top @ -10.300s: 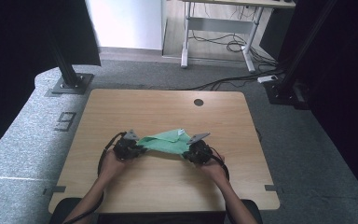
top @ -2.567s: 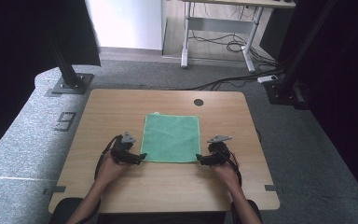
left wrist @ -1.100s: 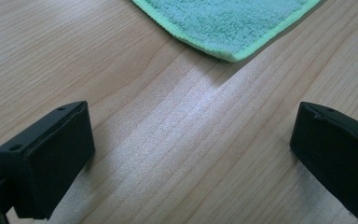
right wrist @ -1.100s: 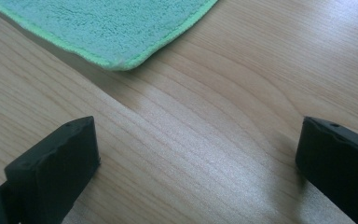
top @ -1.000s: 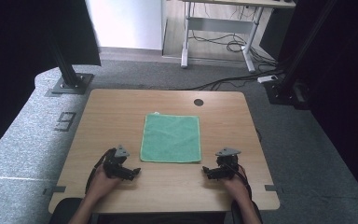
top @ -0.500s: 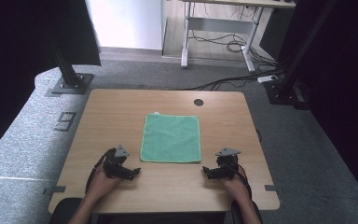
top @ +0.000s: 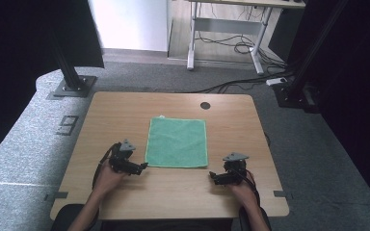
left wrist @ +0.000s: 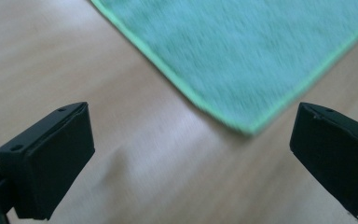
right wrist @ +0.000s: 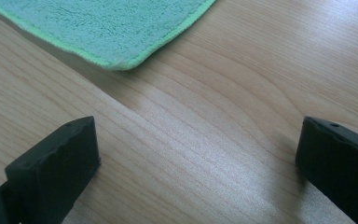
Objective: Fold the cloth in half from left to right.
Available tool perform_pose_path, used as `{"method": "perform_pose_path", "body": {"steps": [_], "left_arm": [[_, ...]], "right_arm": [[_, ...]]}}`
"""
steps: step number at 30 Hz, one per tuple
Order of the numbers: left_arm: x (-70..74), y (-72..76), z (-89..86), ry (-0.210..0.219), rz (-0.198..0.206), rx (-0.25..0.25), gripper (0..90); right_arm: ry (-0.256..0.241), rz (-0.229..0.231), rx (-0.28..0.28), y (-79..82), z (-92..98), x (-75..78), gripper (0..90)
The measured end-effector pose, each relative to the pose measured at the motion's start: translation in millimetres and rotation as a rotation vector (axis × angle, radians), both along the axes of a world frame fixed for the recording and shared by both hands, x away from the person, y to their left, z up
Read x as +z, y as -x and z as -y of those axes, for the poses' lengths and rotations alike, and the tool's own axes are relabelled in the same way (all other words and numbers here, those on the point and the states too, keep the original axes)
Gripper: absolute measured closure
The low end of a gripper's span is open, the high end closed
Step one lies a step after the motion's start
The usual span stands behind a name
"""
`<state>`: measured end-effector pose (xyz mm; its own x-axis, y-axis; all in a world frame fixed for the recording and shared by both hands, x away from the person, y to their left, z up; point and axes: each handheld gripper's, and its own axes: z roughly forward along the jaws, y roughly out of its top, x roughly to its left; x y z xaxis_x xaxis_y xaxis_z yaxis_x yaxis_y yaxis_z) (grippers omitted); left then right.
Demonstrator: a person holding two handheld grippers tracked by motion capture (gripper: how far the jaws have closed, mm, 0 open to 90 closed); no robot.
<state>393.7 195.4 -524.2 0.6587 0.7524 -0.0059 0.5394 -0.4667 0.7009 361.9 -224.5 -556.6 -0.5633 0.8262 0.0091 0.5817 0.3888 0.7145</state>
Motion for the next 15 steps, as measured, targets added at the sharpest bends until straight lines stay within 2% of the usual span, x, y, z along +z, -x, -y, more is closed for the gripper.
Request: {"method": "perform_pose_path", "body": {"steps": [3,7,10,12,15], "left_arm": [[0.7,-15.3,4.8,0.001,0.015,0.019,0.0],[-9.1,-28.7,8.4,-0.003,-0.002,0.038,0.0],[-20.5,-28.6,12.2,-0.077,-0.013,0.042,0.0],[-22.2,-27.8,12.2,-0.065,-0.022,0.049,0.0],[-21.4,-23.3,15.4,-0.082,-0.003,0.054,0.0]], "right_arm": [[0.002,-0.005,-0.004,0.2,-0.1,0.4,0.0],[0.004,-0.013,-0.008,0.5,0.0,1.1,0.0],[0.006,-0.019,-0.007,0.5,-0.5,1.7,0.0],[0.007,-0.023,-0.006,0.4,-1.4,2.2,0.0],[-0.001,-0.028,-0.001,0.0,-3.7,3.5,0.0]]}}
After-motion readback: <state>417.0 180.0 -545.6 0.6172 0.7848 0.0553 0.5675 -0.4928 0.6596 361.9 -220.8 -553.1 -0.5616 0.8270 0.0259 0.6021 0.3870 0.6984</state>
